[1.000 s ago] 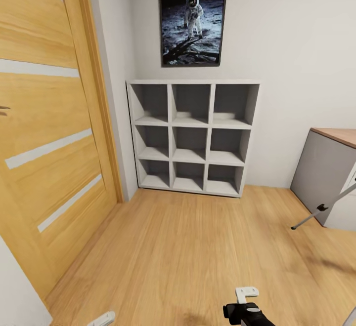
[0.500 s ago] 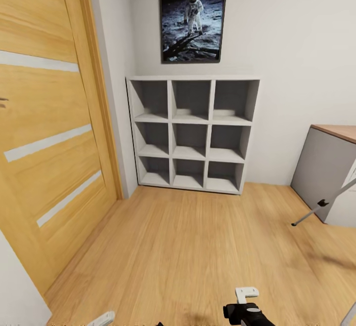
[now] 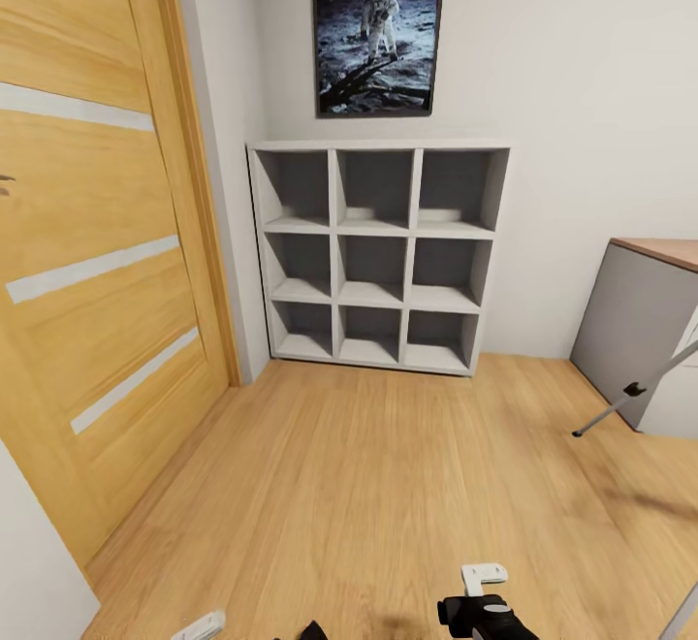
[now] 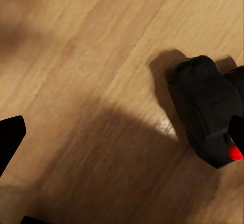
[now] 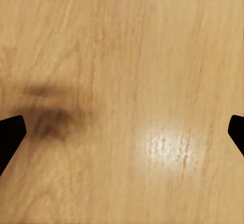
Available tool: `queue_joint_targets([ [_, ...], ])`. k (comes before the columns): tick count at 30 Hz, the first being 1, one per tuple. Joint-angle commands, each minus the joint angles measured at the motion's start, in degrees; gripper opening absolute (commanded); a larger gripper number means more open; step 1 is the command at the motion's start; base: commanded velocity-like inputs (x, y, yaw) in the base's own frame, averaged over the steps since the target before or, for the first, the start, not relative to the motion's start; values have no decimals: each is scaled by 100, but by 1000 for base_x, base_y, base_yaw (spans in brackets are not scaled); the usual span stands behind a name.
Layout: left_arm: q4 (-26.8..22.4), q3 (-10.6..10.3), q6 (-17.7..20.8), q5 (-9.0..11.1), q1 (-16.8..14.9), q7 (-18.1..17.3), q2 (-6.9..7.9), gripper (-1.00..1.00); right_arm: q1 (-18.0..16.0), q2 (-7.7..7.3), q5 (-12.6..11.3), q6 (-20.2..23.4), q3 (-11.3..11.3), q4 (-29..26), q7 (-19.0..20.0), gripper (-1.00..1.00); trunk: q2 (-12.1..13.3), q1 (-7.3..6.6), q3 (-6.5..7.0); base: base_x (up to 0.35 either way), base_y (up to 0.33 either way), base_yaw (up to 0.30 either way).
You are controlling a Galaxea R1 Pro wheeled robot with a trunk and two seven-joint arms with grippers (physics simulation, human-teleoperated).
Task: Attach the digital camera to the camera tripod in the bedroom.
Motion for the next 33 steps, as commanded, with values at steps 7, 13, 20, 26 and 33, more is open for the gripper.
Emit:
queue_joint_targets([
  [7,-15,-1,29,61,0,33,-4,100,1,3,42,40,-12,-13,-15,100,-168,95,-145,0,0,0],
  [13,-14,-1,29,61,0,33,1,100,3,3,42,34,-12,-13,-15,100,-176,110,-278,0,0,0],
  [20,-14,-1,29,61,0,33,4,100,1,3,42,15,-12,-13,-15,100,-186,128,-433,0,0,0],
  [26,-19,-1,29,61,0,33,5,100,4,3,42,2,-12,-13,-15,100,-194,144,-566,0,0,0],
  [33,-14,-1,29,61,0,33,-3,100,-2,3,49,3,-12,-13,-15,100,-203,162,-721,0,0,0],
])
